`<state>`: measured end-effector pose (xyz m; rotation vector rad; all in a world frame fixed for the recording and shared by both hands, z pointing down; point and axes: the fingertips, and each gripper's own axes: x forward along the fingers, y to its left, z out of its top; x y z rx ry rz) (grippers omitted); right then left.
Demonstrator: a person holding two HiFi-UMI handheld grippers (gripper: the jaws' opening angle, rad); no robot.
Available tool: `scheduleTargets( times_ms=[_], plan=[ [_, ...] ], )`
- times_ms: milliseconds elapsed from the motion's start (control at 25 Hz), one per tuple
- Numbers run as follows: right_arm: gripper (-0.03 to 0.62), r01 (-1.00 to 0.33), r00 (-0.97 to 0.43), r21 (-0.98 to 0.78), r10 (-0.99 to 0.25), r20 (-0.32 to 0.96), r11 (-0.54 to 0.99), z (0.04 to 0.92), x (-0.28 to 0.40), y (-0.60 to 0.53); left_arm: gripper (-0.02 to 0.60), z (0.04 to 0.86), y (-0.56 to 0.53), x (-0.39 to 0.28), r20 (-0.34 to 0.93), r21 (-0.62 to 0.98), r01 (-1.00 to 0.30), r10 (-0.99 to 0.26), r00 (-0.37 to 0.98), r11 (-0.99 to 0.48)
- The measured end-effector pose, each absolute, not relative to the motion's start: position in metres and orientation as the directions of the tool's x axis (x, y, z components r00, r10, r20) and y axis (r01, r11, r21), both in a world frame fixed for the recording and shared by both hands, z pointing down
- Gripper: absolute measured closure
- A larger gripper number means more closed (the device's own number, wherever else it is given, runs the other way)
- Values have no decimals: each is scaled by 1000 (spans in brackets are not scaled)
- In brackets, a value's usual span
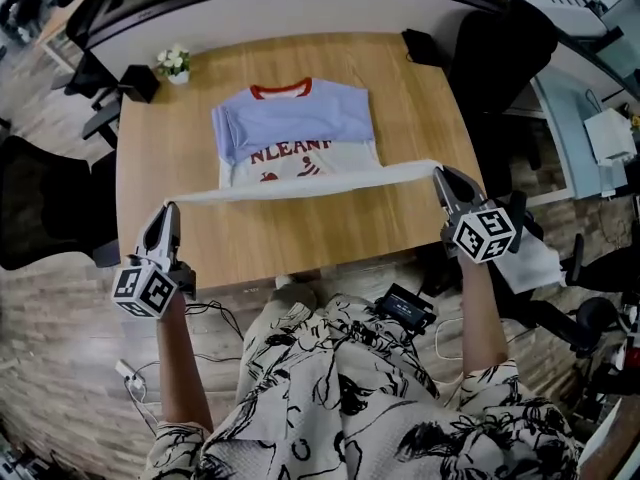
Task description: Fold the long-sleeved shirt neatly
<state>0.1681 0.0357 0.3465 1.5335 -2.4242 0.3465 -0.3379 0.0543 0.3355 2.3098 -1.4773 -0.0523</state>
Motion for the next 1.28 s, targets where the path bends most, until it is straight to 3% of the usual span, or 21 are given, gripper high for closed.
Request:
scheduleTargets(
  times_ms=[360,720,1280],
  plan=[
    [571,-925,-341,33,-867,363,378,334,162,-52,563,333,-46,-349,223,288,-892,-882,415,-347],
    [571,-936,-316,20,-866,388,350,364,168,-165,563,352,-159,-342,299,192,-927,-881,367,-321],
    [571,-897,-337,43,-744,576,440,502,161,-306,563,499,-283,-349,566,79,-959,-780,267,-271]
  ],
)
